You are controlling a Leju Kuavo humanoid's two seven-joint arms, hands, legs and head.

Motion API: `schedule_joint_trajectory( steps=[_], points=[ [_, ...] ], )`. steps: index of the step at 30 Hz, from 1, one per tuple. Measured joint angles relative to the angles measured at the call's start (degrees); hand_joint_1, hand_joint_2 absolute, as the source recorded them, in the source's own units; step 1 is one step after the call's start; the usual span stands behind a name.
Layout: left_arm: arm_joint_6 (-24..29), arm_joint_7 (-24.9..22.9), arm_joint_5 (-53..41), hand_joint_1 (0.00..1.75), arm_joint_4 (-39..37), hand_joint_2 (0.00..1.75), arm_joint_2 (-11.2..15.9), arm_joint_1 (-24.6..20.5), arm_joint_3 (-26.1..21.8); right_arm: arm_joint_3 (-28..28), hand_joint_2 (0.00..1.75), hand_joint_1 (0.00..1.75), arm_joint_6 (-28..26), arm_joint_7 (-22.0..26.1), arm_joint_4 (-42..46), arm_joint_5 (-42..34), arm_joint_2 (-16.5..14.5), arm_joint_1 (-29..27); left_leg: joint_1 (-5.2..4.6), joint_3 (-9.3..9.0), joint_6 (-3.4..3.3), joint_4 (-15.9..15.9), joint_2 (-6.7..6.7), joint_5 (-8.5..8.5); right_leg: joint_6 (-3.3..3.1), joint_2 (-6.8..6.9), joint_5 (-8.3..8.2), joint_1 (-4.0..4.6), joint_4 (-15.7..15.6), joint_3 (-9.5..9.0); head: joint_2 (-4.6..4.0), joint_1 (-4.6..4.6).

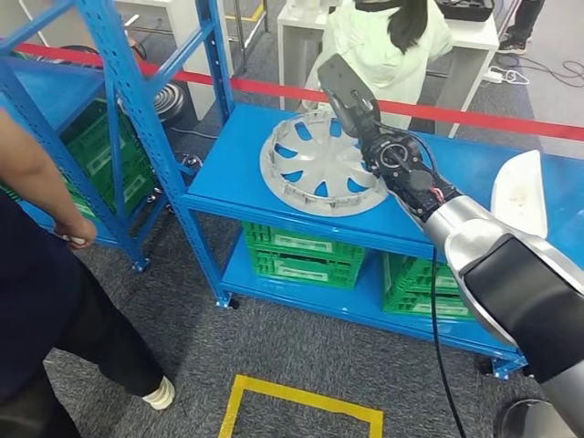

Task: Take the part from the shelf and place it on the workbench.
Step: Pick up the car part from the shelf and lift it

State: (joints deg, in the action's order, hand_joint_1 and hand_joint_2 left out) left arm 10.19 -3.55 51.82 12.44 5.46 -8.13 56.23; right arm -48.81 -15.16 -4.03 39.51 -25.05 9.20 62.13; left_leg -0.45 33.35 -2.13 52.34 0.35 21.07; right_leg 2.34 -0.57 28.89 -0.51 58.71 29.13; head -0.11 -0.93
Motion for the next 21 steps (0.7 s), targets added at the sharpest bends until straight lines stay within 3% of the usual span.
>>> schedule_joint_trajectory(
  steps=[2,4,5,6,8,10,13,18,19,21],
  points=[
    [0.01,0.01,-0.01,0.0,0.0,0.0,0.06,-0.19,0.01,0.0,0.0,0.0,-0.01,-0.01,0.06,0.0,0.08,-0.08,-0.11,-0.55,-0.39,0.03,-0.03,0.44,0.21,0.07,3.58,0.02,8.4,4.65,0.0,-0.31],
    [0.01,0.0,0.0,0.0,0.0,0.0,0.08,-0.19,0.01,0.0,0.0,0.0,-0.01,-0.05,0.05,0.0,0.2,-0.45,-0.24,-1.18,-0.57,0.06,-0.17,1.04,0.25,0.08,5.48,0.02,14.11,8.72,0.0,-0.75],
    [0.0,-0.01,0.0,0.0,0.0,0.0,0.05,-0.06,0.02,0.0,0.0,0.0,-0.01,-0.05,0.05,0.0,0.22,-0.6,-0.32,-1.67,-0.54,0.08,-0.28,1.41,0.09,0.08,4.47,0.04,13.31,9.13,0.0,-1.01],
    [0.0,0.0,0.01,0.0,0.0,0.0,0.01,0.05,0.03,0.01,0.0,0.0,-0.01,-0.05,0.05,0.0,0.22,-0.65,-0.38,-2.24,-0.49,0.09,-0.37,1.81,-0.14,0.08,2.21,0.09,10.33,8.48,0.0,-1.21],
    [-0.02,0.02,0.03,0.0,0.0,0.0,-0.13,0.13,0.05,0.02,0.0,0.0,-0.01,-0.05,0.05,-0.01,0.22,-0.52,-0.49,-3.36,-0.26,0.14,-0.48,2.67,-0.88,0.17,-4.12,0.47,1.13,5.9,0.0,-1.5],
    [-0.02,0.05,0.06,0.0,0.0,0.0,-0.19,-0.02,0.05,0.03,0.0,0.0,-0.01,-0.1,0.05,-0.02,0.22,-0.31,-0.6,-3.66,0.12,0.13,-0.59,3.24,-1.47,0.32,-6.78,0.88,-4.58,4.5,0.0,-1.49],
    [0.01,0.28,0.09,0.0,0.0,0.0,-0.12,-0.01,0.05,0.04,0.0,0.0,-0.06,-0.1,0.05,-0.02,0.22,-0.36,-0.72,-3.81,0.71,0.38,-0.68,3.42,-2.0,0.38,-7.15,0.91,-5.66,4.17,0.0,-1.35],
    [0.05,0.49,0.11,0.0,-0.01,0.0,-0.04,0.1,0.05,0.04,0.0,0.0,-0.1,-0.07,0.05,-0.02,0.22,-0.41,-0.8,-4.02,0.91,0.51,-0.73,3.52,-2.22,0.41,-7.33,0.75,-5.72,3.84,0.0,-1.24],
    [0.13,0.53,0.16,0.0,-0.01,0.0,0.02,0.06,0.05,0.05,0.0,0.0,-0.13,-0.05,0.07,-0.04,0.22,-0.38,-0.74,-3.53,1.24,1.57,-0.72,4.23,-2.34,0.4,-7.32,0.63,-5.76,3.59,0.0,-1.01],
    [0.39,0.59,0.22,0.0,-0.01,0.0,0.09,-0.06,0.05,0.06,0.0,0.0,-0.26,-0.58,0.09,-0.13,0.24,-0.52,-0.37,1.39,2.16,10.44,-0.68,8.18,-2.67,0.36,-7.12,0.44,-5.84,3.08,0.0,-0.47]
  ],
)
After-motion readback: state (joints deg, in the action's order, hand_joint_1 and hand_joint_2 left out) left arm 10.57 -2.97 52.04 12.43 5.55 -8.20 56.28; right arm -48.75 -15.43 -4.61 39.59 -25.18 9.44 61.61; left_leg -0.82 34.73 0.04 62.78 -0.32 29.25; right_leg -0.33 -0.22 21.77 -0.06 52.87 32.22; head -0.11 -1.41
